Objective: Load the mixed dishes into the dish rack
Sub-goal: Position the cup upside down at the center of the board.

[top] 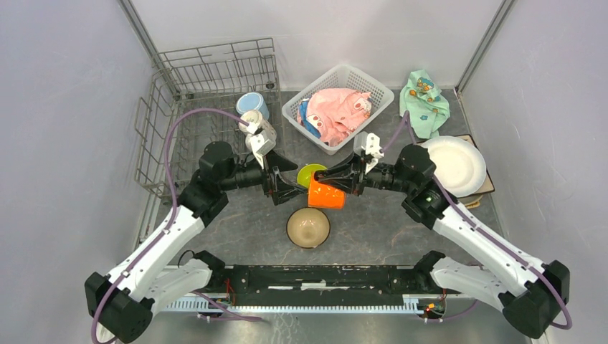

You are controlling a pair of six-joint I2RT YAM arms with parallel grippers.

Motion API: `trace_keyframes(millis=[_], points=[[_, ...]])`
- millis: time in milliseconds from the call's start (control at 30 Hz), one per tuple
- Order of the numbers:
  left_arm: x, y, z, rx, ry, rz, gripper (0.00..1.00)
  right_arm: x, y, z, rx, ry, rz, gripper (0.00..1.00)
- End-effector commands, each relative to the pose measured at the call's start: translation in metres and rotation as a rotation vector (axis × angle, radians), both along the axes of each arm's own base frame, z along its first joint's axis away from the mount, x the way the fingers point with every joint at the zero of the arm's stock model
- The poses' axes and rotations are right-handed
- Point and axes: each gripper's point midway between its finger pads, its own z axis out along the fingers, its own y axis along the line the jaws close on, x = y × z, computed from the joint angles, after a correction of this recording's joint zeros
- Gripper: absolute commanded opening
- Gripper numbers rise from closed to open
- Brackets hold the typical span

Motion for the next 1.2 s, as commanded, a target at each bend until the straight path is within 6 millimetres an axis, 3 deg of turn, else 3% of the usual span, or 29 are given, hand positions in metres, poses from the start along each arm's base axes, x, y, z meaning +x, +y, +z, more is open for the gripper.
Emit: trace_keyframes(millis=[0,100,200,300,400,567,767,967,1033,1167], points=[[-0.002,0.006,0.029,-0.002,-0.127,0.017,1.0,0.02,-0.021,-0.002,-0.089,-0.004,-0.176,0.01],[0.006,0.011,0.029,0.018,-0.116,0.082,1.0,0.031,-0.042,-0.03,-0.223,0.057,-0.306,0.01],[0.034,0.029,0.023,0.048,0.01,0.313,1.0,0.038,-0.062,-0.055,-0.355,0.125,-0.404,0.01],[0.045,0.037,0.016,0.091,0.047,0.393,1.0,0.037,-0.071,-0.067,-0.42,0.156,-0.436,0.01],[0.037,0.033,0.013,0.111,0.009,0.322,1.0,0.032,-0.074,-0.079,-0.491,0.177,-0.405,0.01],[0.025,0.032,0.009,0.16,-0.009,0.248,0.99,0.043,-0.107,-0.124,-0.733,0.257,-0.543,0.01],[0.008,0.033,0.004,0.174,-0.027,0.178,0.94,0.046,-0.119,-0.156,-0.85,0.302,-0.579,0.01],[-0.003,0.038,0.018,0.147,-0.092,0.166,0.92,0.042,-0.125,-0.188,-0.96,0.324,-0.55,0.01],[-0.005,0.041,0.025,0.134,-0.114,0.18,0.91,0.04,-0.125,-0.196,-0.961,0.316,-0.542,0.01],[-0.005,0.049,0.029,0.142,-0.168,0.214,0.9,0.038,-0.117,-0.192,-0.928,0.275,-0.519,0.01]])
